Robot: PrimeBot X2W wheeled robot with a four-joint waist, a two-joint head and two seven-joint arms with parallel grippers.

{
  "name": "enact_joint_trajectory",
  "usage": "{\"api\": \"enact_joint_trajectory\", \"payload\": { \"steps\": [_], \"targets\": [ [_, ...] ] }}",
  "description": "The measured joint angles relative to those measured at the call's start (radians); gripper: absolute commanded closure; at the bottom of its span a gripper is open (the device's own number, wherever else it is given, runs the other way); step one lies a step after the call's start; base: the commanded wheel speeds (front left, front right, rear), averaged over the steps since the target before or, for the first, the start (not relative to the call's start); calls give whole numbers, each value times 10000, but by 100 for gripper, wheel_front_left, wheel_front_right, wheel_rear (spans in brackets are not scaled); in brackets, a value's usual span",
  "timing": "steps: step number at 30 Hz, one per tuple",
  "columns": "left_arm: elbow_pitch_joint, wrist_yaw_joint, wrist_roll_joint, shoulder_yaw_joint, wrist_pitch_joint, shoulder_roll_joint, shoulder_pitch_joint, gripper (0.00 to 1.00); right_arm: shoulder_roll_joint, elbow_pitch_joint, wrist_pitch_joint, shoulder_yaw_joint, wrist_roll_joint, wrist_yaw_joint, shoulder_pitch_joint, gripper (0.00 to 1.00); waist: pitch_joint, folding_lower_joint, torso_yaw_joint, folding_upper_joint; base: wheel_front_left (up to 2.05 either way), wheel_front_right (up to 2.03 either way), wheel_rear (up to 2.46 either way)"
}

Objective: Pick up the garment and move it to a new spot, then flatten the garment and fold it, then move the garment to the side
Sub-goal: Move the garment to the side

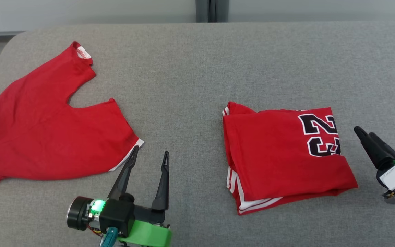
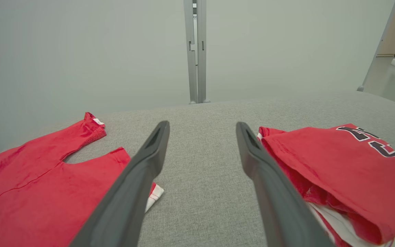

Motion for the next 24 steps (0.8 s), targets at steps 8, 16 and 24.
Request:
{"api": "enact_joint_trajectory", "payload": {
  "steps": [8, 16, 24],
  "targets": [
    [35, 19, -35, -155, 0, 0, -478, 0, -487, 393, 1427, 353, 1475, 0, -221, 0, 906, 0, 244, 0, 0, 0, 0],
    [221, 19, -46, -240, 0, 0, -755, 0, -454, 552, 1762, 823, 1703, 0, -555, 100, 1288, 0, 408, -1, 0, 0, 0],
    [307, -98, -48, -209, 0, 0, -773, 0, -851, 190, 1101, 851, 1390, 0, -648, 100, 1419, 0, 329, 0, 0, 0, 0]
  ]
}}
